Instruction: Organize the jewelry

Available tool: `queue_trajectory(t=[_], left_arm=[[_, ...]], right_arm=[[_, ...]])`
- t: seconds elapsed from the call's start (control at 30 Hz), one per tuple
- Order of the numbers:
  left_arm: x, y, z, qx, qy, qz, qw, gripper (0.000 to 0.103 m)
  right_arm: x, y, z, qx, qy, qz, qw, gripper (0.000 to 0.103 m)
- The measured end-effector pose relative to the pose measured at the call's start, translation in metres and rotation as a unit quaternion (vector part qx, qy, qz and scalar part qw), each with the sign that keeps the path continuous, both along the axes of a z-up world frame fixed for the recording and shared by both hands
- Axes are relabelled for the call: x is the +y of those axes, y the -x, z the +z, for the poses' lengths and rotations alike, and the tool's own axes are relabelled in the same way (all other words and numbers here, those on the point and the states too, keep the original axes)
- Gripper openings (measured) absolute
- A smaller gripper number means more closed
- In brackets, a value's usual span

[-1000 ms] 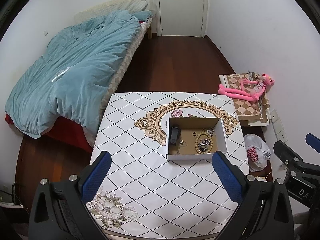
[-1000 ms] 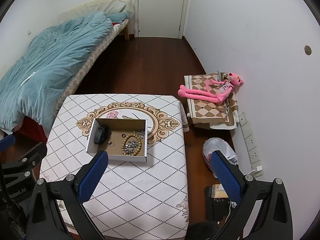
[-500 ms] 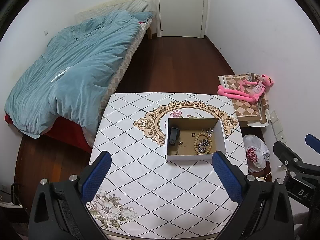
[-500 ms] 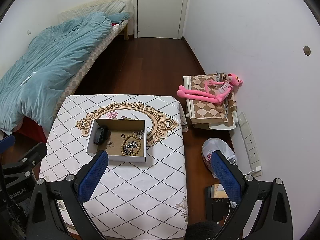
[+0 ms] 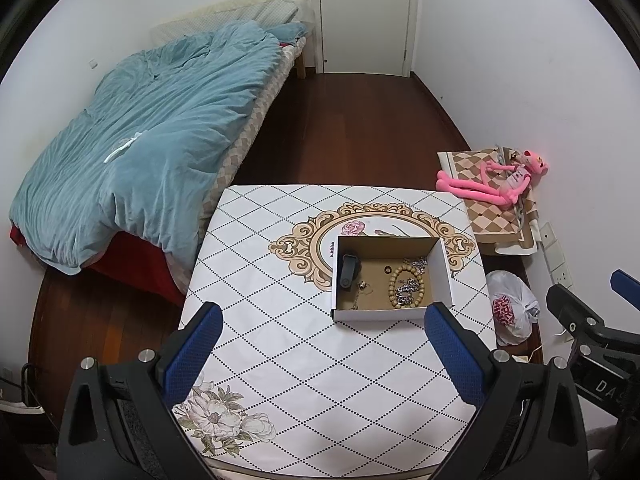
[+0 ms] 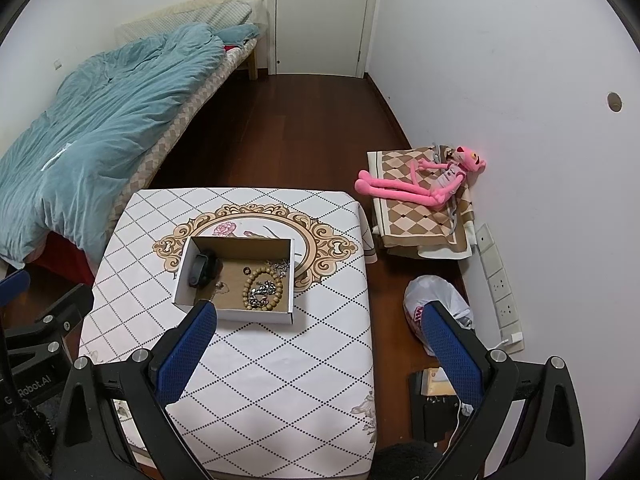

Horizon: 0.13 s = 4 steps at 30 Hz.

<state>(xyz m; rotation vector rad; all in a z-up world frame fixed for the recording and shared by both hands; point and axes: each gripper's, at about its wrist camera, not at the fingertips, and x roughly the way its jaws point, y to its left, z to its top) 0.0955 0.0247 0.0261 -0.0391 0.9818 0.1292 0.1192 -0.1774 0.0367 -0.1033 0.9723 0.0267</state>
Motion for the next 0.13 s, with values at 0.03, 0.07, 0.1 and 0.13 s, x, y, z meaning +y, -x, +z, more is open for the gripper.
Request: queue_trajectory(t=[0.03,0.07,0.1,0.13], left_arm=[[-0.0001,0.0001,0.0001,-0.001,0.000,0.001,1.0000,0.103],[-0.0001,0.0004,0.0008,-0.003,0.001,0.001,1.0000,0.103],[-0.0002,0.0008,0.0011,-0.004,0.001,0.002,1.0000,0.103],[0.0003,0.0013,0.0010,-0.005,0.002,0.002,1.0000,0.103]], right_arm=[[0.0000,-0.0001,0.0002,0.000,0.000,0.000,1.000,0.103],[0.0002,0.0004,0.0003,0.001,0.000,0.000,1.000,0.103],[0.0002,0.0008,0.0005,0.001,0.000,-0.001,1.000,0.103],[-0.0006,0.0007,0.0002,0.001,0.000,-0.001,1.000,0.103]])
